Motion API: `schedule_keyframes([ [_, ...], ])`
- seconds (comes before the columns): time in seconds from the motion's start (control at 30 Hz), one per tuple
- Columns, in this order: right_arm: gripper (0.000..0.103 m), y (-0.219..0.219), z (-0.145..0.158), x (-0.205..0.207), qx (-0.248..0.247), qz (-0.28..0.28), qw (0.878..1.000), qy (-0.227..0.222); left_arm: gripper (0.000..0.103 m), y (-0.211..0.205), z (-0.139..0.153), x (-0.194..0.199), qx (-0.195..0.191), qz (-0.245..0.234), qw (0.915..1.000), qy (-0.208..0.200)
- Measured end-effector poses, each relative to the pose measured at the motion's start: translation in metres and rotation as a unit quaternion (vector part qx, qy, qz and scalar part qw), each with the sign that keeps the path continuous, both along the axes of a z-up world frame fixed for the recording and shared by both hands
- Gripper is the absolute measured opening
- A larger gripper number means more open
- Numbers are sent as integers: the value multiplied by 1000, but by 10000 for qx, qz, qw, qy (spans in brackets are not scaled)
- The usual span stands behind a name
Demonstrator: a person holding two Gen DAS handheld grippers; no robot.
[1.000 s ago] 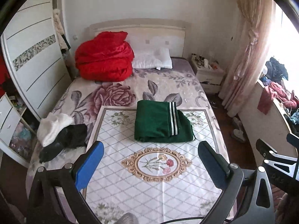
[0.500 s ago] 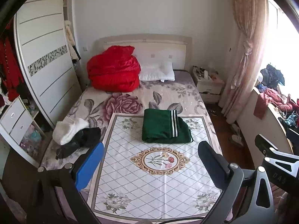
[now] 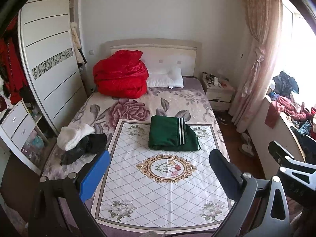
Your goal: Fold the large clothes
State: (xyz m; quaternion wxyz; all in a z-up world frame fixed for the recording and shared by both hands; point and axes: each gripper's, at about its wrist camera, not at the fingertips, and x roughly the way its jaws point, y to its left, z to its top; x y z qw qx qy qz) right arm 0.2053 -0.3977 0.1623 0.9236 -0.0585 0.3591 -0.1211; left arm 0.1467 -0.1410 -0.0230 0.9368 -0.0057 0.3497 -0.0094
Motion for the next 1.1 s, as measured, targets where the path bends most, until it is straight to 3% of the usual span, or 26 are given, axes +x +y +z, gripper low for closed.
schedule_keyframes([
  [1.1,103,-18,0,39,185,269,9994,100,103,3,5,6,22,175,9998,17],
])
